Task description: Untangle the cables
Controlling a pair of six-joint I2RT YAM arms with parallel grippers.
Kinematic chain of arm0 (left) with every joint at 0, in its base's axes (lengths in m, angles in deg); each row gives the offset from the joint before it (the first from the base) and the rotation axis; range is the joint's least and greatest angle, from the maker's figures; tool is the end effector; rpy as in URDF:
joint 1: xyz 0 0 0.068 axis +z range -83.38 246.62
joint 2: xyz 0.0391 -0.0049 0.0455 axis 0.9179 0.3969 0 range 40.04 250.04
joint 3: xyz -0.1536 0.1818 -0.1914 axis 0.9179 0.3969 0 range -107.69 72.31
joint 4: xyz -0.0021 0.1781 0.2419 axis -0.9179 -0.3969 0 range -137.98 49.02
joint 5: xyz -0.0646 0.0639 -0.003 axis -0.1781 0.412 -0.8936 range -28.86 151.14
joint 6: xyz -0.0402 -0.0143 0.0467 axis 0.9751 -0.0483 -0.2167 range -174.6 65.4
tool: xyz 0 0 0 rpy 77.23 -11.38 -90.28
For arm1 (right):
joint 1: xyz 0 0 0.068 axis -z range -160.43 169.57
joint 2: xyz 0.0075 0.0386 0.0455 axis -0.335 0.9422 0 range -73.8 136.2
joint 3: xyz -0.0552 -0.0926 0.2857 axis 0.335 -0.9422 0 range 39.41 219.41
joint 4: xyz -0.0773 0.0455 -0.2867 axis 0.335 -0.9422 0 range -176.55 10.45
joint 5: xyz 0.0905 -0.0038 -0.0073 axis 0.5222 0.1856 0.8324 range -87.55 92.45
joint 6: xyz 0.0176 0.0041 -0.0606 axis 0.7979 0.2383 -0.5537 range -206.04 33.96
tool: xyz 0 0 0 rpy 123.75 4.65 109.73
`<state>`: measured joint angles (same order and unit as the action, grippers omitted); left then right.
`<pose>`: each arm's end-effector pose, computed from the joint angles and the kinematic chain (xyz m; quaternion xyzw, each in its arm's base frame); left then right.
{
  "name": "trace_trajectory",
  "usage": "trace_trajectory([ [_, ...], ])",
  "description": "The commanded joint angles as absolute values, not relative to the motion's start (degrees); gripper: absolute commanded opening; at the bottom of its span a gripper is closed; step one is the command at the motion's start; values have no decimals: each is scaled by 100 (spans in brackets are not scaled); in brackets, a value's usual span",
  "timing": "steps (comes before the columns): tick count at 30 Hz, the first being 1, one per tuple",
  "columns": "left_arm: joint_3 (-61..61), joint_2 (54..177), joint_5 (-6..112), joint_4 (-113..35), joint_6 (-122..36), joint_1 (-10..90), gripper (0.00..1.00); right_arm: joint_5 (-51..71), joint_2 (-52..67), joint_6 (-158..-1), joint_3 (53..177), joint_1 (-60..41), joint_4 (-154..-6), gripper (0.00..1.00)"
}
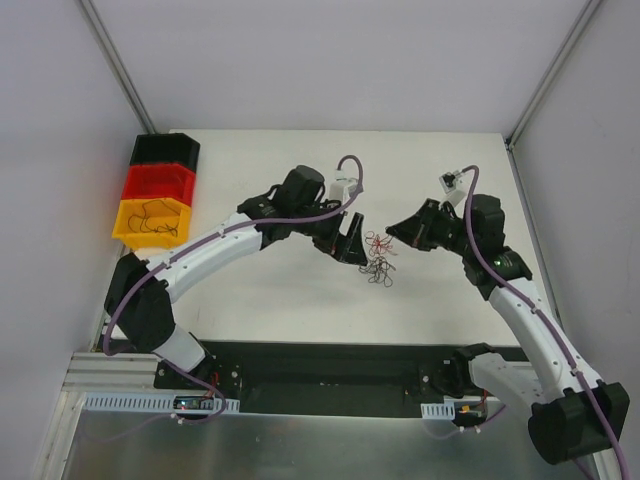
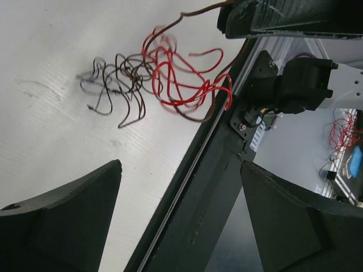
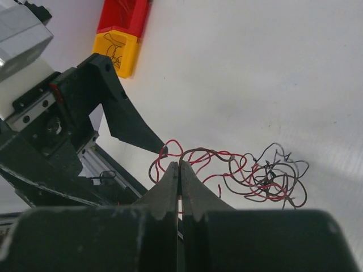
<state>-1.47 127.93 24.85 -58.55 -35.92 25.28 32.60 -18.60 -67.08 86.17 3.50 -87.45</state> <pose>0.2795 -0.2843 0.3399 0.3118 0.7839 -0.4670 0.2650 0.2367 0.0936 0.3426 -0.1364 0.7765 0.3727 0.4894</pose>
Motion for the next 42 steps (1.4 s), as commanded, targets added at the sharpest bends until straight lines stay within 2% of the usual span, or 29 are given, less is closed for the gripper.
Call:
trace_trajectory([
  [1,-468,12801,3229,-5426,-3456,2013,84,3664,-2334,-6206,8485,279,-8553,0],
  [3,-521,12845,3284,-5172,-3238,1925,78,3716,-2448,-6126,8397,261,-8491,0],
  [7,-582,13047,3626,-4872,-2824,1845,80,3839,-2598,-6082,8257,234,-8517,0],
  [10,-697,13398,3749,-4854,-2631,1810,78,3980,-2721,-5880,8151,217,-8403,0],
  [11,-705,13521,3811,-4854,-2560,1810,71,4015,-2800,-5819,8142,217,-8377,0],
  [13,-732,13732,3986,-4846,-2489,1819,44,4007,-2975,-5731,8168,217,-8394,0],
  [15,-671,13873,4118,-4845,-2480,1819,32,3884,-3195,-5765,8299,226,-8595,0],
  [20,-30,13847,4496,-4644,-2550,1828,24,3261,-3600,-6485,9151,226,-9799,0],
  [26,357,13672,4909,-4643,-2779,1845,20,3233,-3583,-6644,10065,217,-10037,0],
  [28,472,13453,4936,-4643,-2858,1863,21,3181,-3460,-6776,10303,217,-10151,0],
  [29,568,13287,4893,-4617,-2884,1872,25,3146,-3399,-6855,10382,217,-10230,0],
  [30,656,13093,4797,-4539,-2928,1880,32,3128,-3355,-6908,10453,226,-10292,0],
  [33,998,12399,4480,-4144,-2973,1872,63,3154,-3319,-6952,10392,217,-10275,0],
  [36,1289,11836,4120,-3696,-2947,1881,79,3312,-3319,-6873,10147,217,-10082,0],
  [38,1421,11642,3673,-3257,-2824,1872,84,3426,-3363,-6820,9980,217,-9933,1],
  [42,1536,11807,2811,-2219,-2385,1802,84,3462,-3407,-6846,9812,217,-9844,0],
])
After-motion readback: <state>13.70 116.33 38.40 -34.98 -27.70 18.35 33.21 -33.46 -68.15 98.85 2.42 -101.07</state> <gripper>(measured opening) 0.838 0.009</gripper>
